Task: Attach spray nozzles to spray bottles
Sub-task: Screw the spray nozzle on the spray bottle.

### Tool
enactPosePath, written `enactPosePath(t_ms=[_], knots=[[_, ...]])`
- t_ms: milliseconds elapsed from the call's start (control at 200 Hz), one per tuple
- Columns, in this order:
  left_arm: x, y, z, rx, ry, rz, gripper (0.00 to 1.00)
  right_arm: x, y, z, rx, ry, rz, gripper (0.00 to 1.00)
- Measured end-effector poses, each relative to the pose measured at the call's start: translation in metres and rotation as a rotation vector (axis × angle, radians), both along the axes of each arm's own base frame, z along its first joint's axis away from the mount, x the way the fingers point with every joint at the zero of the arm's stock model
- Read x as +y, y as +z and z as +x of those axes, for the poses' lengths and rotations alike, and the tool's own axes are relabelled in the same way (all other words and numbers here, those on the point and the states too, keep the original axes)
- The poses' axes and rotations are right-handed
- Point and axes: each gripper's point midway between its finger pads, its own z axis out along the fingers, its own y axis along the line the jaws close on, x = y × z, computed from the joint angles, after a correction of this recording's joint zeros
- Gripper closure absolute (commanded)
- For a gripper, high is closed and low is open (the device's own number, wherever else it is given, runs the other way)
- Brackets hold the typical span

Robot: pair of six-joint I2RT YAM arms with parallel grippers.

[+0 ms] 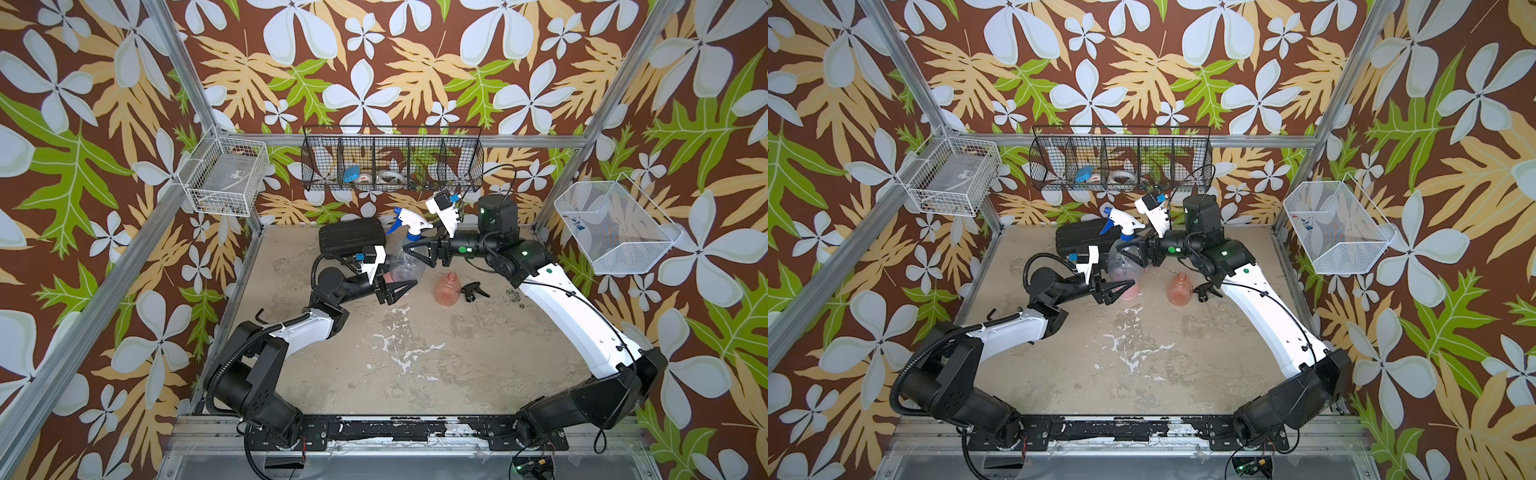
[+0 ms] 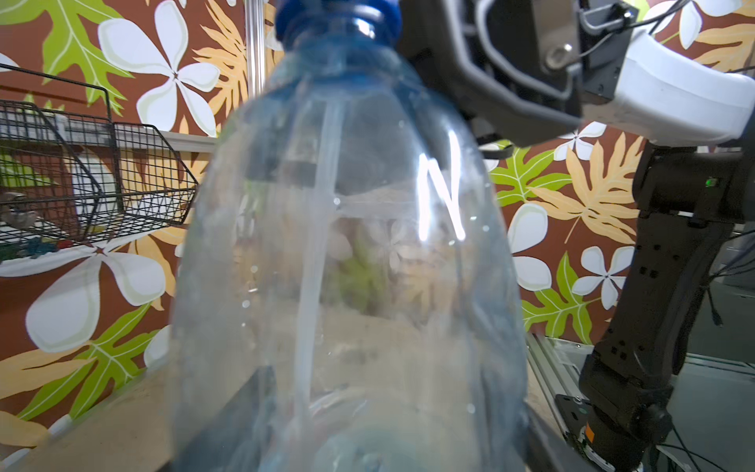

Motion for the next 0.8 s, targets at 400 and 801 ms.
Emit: enactPosePath(t_ms=[400,801], knots=[[-0.003,-0.007,-0.002,0.029,-0.04,0.012,0.51,0.005,0.016,-0.005,0.017,0.05,0.053,0.6],[-0.003,-0.005,-0.003,0.051,-0.052,0.006,0.52,0.009,0.018,0.002,-0.004,0.056,0.059,0.87]])
